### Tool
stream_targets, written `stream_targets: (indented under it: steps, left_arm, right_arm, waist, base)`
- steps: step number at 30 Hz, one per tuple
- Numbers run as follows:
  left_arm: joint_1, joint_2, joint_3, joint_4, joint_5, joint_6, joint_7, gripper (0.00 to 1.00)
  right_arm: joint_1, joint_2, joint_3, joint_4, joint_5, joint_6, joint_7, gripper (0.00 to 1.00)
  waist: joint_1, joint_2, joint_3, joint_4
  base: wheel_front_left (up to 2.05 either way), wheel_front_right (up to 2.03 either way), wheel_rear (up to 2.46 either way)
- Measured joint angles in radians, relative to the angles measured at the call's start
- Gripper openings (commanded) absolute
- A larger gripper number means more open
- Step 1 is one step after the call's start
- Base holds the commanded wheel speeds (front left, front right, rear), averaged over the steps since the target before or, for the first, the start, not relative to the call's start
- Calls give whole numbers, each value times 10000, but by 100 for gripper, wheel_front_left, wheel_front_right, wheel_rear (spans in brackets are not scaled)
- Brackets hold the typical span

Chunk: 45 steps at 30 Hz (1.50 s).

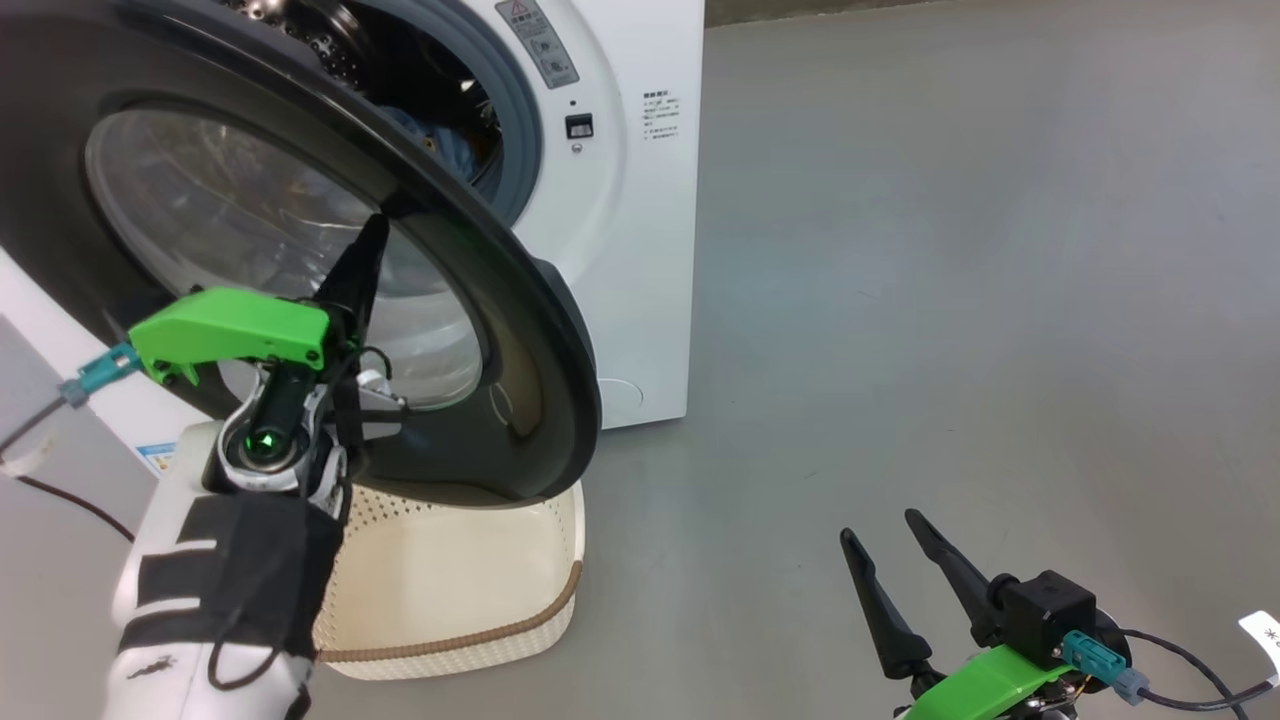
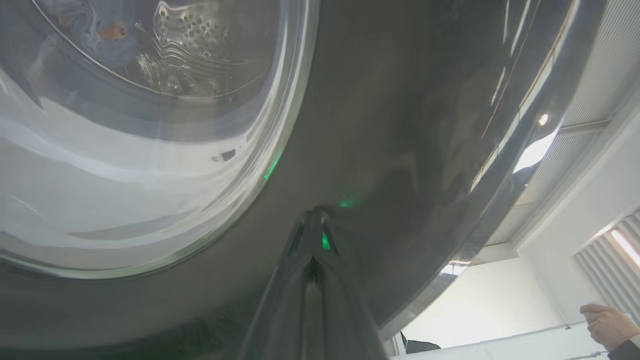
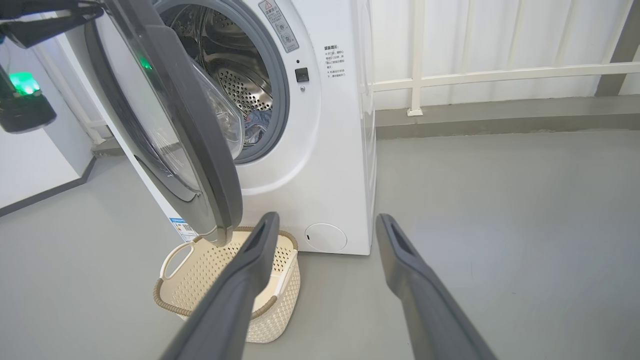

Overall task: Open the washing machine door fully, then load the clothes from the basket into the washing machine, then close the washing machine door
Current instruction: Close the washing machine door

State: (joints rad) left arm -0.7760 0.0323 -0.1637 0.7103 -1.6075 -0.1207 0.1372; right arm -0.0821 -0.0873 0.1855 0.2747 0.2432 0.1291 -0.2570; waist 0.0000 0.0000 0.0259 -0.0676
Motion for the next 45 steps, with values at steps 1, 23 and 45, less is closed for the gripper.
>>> stream_targets:
  steps: [1,23,45]
  left_arm:
    - [58,52,-65,-157,167,0,-84,0]
    - [3570,2382,-2144,-2744,5651,56,-3768,100]
    - [7398,1885,648,-4504,10882,456,-3923,100]
  right_arm:
    - [0,4,-25,-4,0,0,0,100]
    - [229,48,-385,-153,-2,0,0,100]
    - [430,140,-662,-274,-2,0,2,100]
  waist:
    - [0,0,0,22]
    - [0,0,-152,447]
    - [0,0,-294,676]
  base:
    - [0,0,0]
    - [0,0,0]
    - [0,0,0]
